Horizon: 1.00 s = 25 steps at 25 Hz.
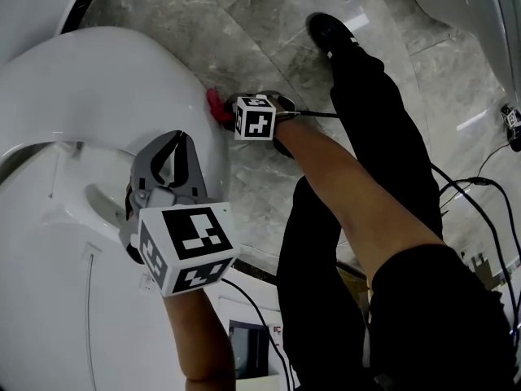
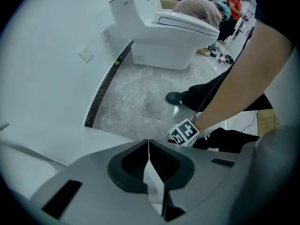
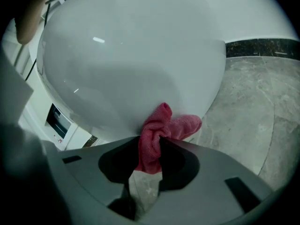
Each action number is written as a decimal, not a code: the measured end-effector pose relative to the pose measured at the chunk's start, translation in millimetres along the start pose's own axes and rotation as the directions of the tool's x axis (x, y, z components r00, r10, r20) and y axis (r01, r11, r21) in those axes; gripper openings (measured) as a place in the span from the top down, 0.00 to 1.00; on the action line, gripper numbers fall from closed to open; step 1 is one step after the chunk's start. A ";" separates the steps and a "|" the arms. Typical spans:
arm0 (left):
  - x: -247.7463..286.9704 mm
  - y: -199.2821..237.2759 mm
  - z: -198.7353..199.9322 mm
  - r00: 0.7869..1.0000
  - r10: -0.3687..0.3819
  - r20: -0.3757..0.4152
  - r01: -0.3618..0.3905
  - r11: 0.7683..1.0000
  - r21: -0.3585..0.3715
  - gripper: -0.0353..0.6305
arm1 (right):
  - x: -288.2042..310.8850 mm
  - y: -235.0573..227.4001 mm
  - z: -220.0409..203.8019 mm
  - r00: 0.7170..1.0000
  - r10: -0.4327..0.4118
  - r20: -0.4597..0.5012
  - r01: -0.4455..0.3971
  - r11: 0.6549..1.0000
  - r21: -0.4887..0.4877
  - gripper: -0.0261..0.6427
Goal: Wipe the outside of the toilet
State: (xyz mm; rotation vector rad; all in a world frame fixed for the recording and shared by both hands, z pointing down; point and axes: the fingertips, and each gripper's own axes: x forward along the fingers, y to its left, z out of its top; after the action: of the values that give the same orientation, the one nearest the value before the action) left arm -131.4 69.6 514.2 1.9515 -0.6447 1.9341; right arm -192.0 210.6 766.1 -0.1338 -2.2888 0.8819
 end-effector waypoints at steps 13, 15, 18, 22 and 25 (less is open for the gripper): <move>-40.4 -35.1 -4.6 0.996 -0.045 0.074 0.051 0.995 -0.084 0.92 | -73.7 127.0 -12.6 0.944 0.320 -0.086 -0.323 0.946 -0.018 0.78; -62.2 -37.6 -10.9 0.994 -0.054 0.091 0.064 0.992 -0.112 0.92 | -113.4 142.2 3.4 0.944 0.315 -0.096 -0.319 0.947 -0.028 0.78; -105.7 -36.4 -14.0 0.985 -0.037 0.170 0.070 0.979 -0.191 0.92 | -186.3 163.3 41.9 0.954 0.286 -0.095 -0.292 0.954 -0.062 0.77; -191.3 -26.6 -15.0 0.943 0.026 0.332 0.085 0.945 -0.317 0.92 | -297.3 194.3 147.1 0.984 0.146 0.105 -0.137 0.987 -0.084 0.77; -281.3 -21.8 -14.5 0.832 0.053 0.553 0.232 0.871 -0.432 0.92 | -371.9 238.7 224.2 0.964 0.026 0.266 -0.004 0.997 -0.082 0.77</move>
State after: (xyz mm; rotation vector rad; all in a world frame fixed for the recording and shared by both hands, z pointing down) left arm -127.5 121.8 236.7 2.1276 -1.0406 0.9791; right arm -78.6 150.2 287.5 -0.0709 -2.5788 0.8595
